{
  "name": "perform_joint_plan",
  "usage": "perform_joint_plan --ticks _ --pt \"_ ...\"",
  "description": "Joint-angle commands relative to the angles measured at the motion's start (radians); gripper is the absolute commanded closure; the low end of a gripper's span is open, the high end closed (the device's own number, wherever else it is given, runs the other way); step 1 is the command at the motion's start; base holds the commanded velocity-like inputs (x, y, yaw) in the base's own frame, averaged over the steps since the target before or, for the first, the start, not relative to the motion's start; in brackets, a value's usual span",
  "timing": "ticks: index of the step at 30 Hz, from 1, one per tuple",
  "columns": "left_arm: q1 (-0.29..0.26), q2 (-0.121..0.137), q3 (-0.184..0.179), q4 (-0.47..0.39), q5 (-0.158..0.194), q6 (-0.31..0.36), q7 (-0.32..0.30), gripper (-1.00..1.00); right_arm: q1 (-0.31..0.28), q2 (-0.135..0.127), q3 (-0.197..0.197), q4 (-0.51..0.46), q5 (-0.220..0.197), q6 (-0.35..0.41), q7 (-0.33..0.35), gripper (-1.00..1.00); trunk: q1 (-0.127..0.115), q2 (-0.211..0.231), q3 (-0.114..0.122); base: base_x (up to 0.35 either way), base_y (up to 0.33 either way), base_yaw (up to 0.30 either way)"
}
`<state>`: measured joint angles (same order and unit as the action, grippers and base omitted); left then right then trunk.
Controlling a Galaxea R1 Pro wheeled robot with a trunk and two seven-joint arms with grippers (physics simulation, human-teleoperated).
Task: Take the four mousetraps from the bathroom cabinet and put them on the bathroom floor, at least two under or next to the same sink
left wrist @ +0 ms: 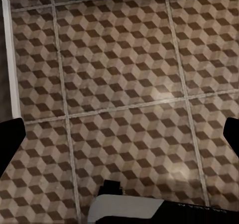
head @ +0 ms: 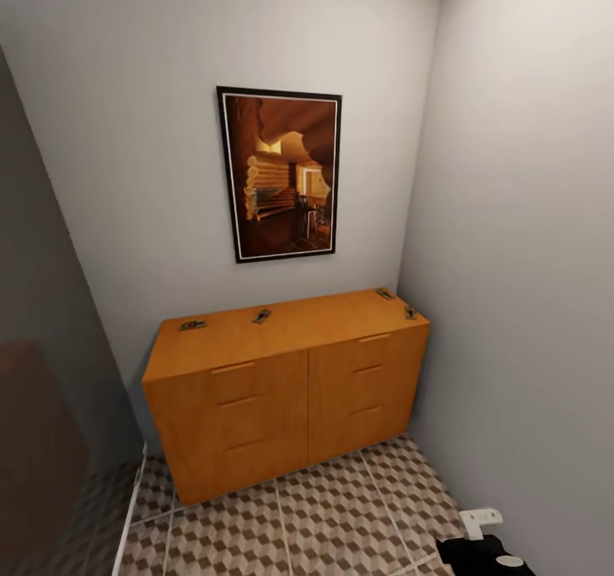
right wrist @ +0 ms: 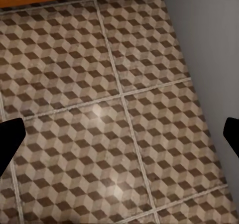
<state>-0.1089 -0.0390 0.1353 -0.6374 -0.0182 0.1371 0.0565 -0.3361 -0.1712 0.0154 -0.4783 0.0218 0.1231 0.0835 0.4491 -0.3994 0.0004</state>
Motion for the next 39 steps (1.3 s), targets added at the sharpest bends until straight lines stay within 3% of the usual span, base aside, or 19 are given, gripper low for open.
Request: perform_joint_plan --ticks 1,9,25,39 --pt "0.0 0.0 0.003 0.001 -0.002 -0.005 0.0 -1.0 0.0 0.0 0.001 -0.002 0.003 0.006 0.002 -1.0 0.001 -0.001 0.0 0.3 0.0 0.0" --pt "0.0 -0.002 0.003 0.024 0.0 -0.037 0.003 -1.0 0.0 0.0 0.001 -0.002 0.003 0.006 0.002 -1.0 0.001 -0.001 0.0 0.242 0.0 0.0" --pt "0.0 -0.001 0.003 0.027 -0.001 -0.048 0.003 -1.0 0.0 0.0 -0.006 -0.002 -0.002 0.006 0.001 -1.0 0.001 -0.001 0.0 0.021 0.0 0.0" --pt "0.0 -0.002 0.003 0.027 -0.003 -0.047 0.008 -1.0 0.0 -0.001 -0.008 -0.002 -0.003 0.006 -0.002 -1.0 0.001 -0.001 0.0 0.291 -0.036 0.0"
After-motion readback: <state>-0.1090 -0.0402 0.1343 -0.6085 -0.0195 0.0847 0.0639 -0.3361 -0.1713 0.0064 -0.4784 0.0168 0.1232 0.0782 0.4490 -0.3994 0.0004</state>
